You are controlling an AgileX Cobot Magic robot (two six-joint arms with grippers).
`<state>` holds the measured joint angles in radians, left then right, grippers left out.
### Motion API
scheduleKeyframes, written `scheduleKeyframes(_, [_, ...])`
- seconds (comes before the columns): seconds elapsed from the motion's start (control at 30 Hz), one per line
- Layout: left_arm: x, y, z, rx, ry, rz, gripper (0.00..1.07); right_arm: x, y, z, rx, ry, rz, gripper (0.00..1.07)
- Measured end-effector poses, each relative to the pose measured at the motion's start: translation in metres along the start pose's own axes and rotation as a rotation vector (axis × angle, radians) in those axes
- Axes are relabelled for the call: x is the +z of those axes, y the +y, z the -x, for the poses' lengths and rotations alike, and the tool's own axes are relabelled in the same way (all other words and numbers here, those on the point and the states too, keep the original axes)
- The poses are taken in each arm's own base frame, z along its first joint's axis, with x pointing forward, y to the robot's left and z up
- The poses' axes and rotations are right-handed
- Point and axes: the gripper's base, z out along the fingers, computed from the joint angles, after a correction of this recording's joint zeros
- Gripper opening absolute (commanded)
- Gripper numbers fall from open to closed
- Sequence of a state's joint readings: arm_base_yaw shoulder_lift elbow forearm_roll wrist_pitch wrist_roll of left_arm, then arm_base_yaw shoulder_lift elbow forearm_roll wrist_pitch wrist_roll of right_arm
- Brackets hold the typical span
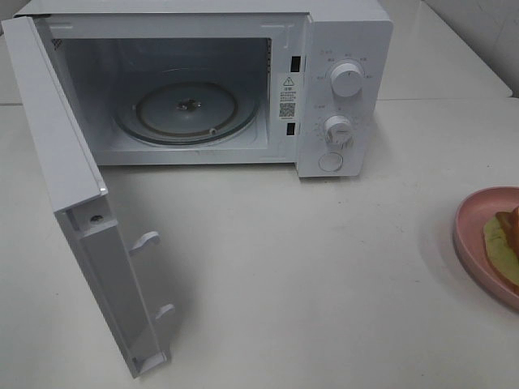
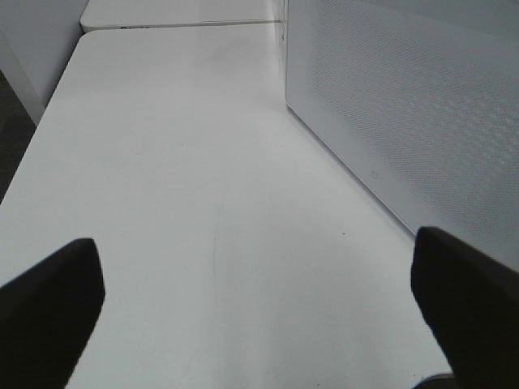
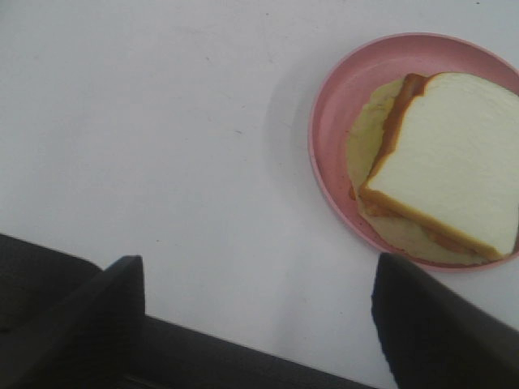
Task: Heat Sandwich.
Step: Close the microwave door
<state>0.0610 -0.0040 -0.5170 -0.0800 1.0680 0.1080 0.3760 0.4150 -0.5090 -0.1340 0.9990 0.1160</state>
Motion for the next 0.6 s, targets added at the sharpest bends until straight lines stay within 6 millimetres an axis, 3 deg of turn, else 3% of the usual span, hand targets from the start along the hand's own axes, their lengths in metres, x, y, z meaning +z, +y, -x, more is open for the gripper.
scheduleKeyframes(0.6, [0.0,0.0,0.0,0.0,0.0,0.0,0.98,-0.038,-0.003,-0.035,0.132,-0.306,-0.098,0.75])
